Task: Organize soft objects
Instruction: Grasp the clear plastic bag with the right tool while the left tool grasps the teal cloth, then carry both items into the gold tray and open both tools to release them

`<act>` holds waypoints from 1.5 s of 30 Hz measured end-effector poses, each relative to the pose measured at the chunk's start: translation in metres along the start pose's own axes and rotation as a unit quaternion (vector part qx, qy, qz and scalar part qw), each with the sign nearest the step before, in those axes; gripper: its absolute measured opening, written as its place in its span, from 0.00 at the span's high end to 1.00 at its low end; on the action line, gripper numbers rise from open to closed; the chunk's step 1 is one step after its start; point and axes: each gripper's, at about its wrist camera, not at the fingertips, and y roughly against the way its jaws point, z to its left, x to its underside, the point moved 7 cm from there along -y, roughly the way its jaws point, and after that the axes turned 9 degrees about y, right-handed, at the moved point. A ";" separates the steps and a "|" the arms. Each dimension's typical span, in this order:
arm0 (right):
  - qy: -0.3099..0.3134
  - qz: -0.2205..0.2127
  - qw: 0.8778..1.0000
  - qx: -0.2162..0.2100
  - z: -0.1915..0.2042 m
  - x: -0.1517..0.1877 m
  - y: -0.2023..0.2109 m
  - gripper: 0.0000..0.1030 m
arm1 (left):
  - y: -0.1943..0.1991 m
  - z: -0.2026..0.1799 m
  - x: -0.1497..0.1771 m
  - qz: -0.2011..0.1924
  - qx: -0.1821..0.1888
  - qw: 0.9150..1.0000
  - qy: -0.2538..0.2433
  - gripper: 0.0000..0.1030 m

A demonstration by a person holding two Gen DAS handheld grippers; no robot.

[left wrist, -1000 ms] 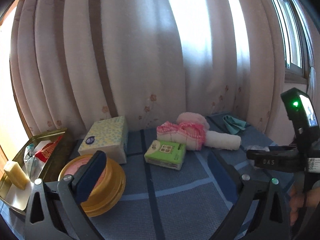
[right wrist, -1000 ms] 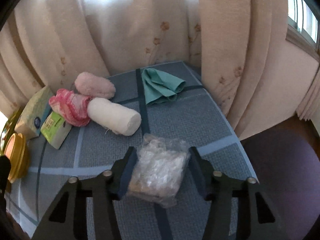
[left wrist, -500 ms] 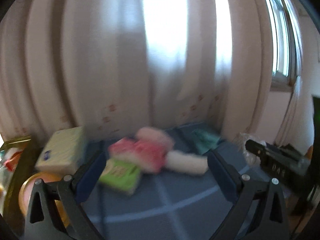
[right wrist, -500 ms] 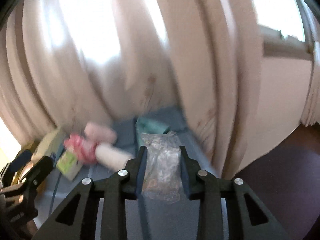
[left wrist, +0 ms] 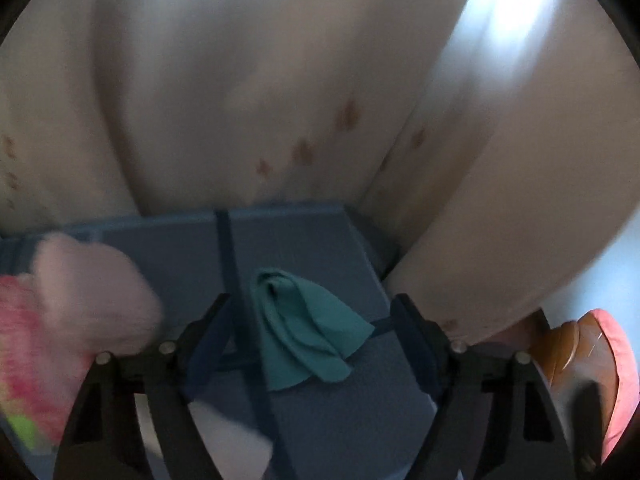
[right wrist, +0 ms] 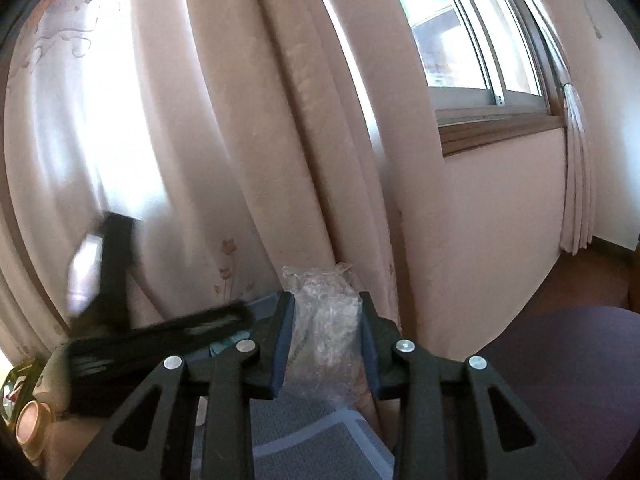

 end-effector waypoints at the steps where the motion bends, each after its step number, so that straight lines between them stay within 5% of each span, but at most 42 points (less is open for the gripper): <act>1: 0.000 -0.003 1.000 0.001 -0.001 0.002 0.002 0.67 | -0.008 0.000 0.002 0.005 -0.010 1.000 0.001 0.25; 5: 0.008 -0.013 1.000 0.002 0.001 0.001 0.005 0.67 | -0.015 -0.010 0.005 -0.014 -0.039 0.998 -0.043 0.40; 7: 0.016 -0.016 1.000 0.005 0.004 0.001 0.006 0.67 | -0.014 -0.007 0.005 -0.016 -0.033 0.999 -0.033 0.77; 10: 0.014 -0.020 1.000 0.007 0.003 0.002 0.007 0.67 | -0.013 0.001 0.006 -0.011 -0.009 1.000 -0.016 0.91; 17: 0.012 -0.010 1.000 0.003 0.003 0.006 0.006 0.67 | 0.061 0.013 0.021 -0.102 0.040 0.992 -0.056 0.92; 22: 0.043 -0.013 0.999 0.010 0.014 0.004 0.007 0.67 | 0.116 0.039 0.042 -0.174 0.010 0.981 -0.087 0.92; 34: 0.101 -0.034 0.994 0.009 0.045 0.005 0.019 0.67 | 0.174 0.103 0.066 -0.236 -0.071 0.964 -0.101 0.92; 45: 0.117 -0.038 0.992 -0.012 0.099 0.019 0.044 0.67 | 0.218 0.165 0.073 -0.272 -0.098 0.955 -0.061 0.92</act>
